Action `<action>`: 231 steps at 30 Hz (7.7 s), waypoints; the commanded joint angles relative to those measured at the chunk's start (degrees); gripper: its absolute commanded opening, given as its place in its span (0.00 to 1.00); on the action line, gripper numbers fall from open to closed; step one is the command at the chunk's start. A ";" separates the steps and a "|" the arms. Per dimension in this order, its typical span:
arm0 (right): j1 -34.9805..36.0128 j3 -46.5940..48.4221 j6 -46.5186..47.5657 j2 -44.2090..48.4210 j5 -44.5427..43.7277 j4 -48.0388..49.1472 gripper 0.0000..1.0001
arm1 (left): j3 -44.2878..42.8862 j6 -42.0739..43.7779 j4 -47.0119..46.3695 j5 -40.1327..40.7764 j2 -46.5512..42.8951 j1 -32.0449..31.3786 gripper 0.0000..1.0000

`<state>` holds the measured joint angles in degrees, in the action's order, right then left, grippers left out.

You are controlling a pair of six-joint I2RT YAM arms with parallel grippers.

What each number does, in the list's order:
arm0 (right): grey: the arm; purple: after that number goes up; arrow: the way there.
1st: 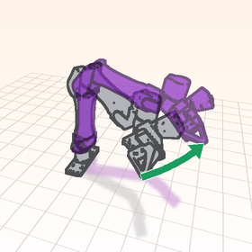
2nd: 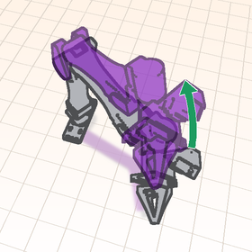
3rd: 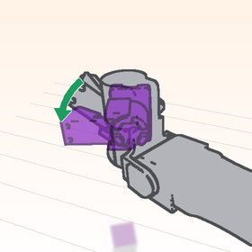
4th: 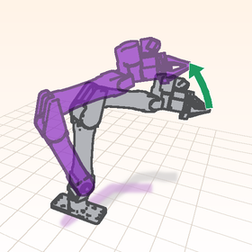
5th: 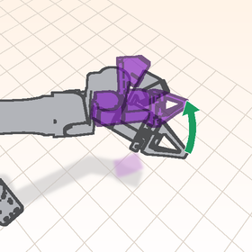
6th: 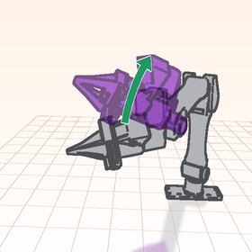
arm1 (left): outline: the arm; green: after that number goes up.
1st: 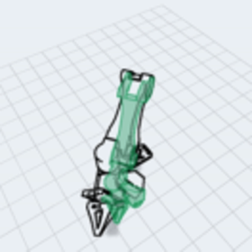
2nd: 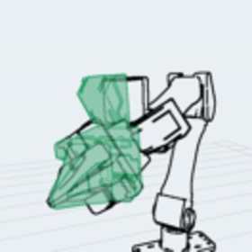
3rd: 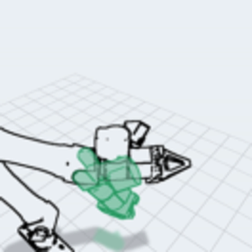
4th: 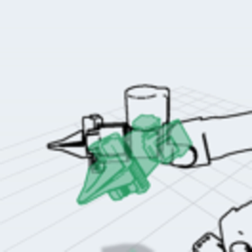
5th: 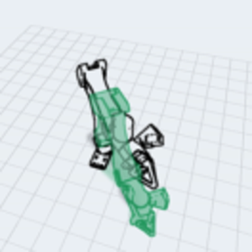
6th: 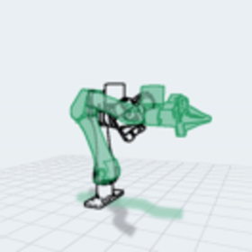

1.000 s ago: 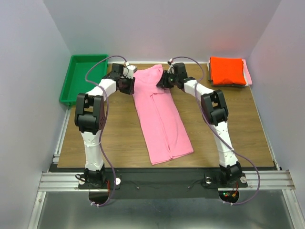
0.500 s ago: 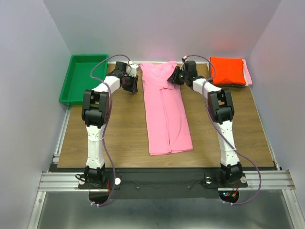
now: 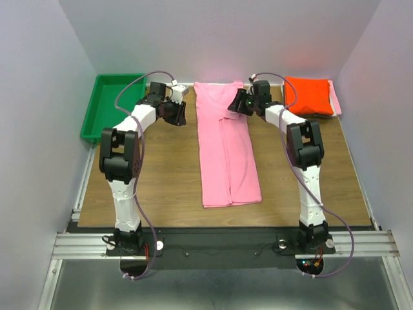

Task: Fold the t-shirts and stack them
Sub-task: Fold the tshirt

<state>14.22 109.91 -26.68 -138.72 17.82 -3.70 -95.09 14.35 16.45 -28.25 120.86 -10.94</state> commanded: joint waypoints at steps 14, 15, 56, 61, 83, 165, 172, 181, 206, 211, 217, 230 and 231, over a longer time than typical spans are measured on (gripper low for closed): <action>-0.51 -42.88 15.69 40.62 17.41 -16.77 0.41 | 33.03 14.92 1.48 -4.01 -23.73 -18.32 0.32; -0.59 -45.11 16.21 41.85 17.59 -16.77 0.41 | 33.82 15.09 1.48 -3.31 -24.09 -19.02 0.32; 1.95 -62.81 17.61 53.35 26.73 -19.30 0.43 | 45.69 24.58 4.55 1.80 -32.78 -27.47 0.33; 2.04 -57.71 31.54 60.22 23.86 -27.57 0.52 | 47.36 27.57 4.56 -0.93 -45.94 -27.47 0.45; 27.79 -79.67 84.77 80.80 3.27 -24.70 0.67 | 70.12 43.66 -7.48 -2.51 -61.62 -33.27 0.67; 20.25 -56.04 80.55 65.53 -0.87 -31.11 0.01 | 42.71 48.12 3.33 -5.42 -45.90 -24.92 0.00; 14.45 -48.22 86.61 56.11 2.65 -29.87 0.01 | 33.84 55.42 2.80 -5.76 -36.32 -19.83 0.00; 8.82 -37.40 92.06 43.54 5.46 -29.61 0.01 | 18.55 60.35 7.98 -8.49 -21.99 -13.76 0.00; 6.43 -36.38 81.87 46.68 5.72 -28.28 0.53 | 19.81 46.03 -0.63 -10.49 -26.34 -8.04 0.54; 12.13 -49.42 81.79 55.21 5.29 -29.08 0.45 | 37.85 46.47 -3.17 -10.08 -36.29 -12.60 0.54; 16.54 -57.26 80.73 58.03 4.50 -27.06 0.40 | 50.94 47.09 -7.21 -4.80 -43.33 -22.54 0.55; 16.81 -60.95 83.10 53.11 3.80 -21.18 0.39 | 53.69 49.89 -14.42 1.35 -38.96 -26.41 0.57; 16.81 -61.47 83.36 52.94 3.80 -20.56 0.39 | 53.78 50.25 -14.77 1.70 -38.42 -26.41 0.56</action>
<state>30.83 49.93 55.42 -85.25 21.41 -28.18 -41.25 62.96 4.71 -28.05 80.66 -37.06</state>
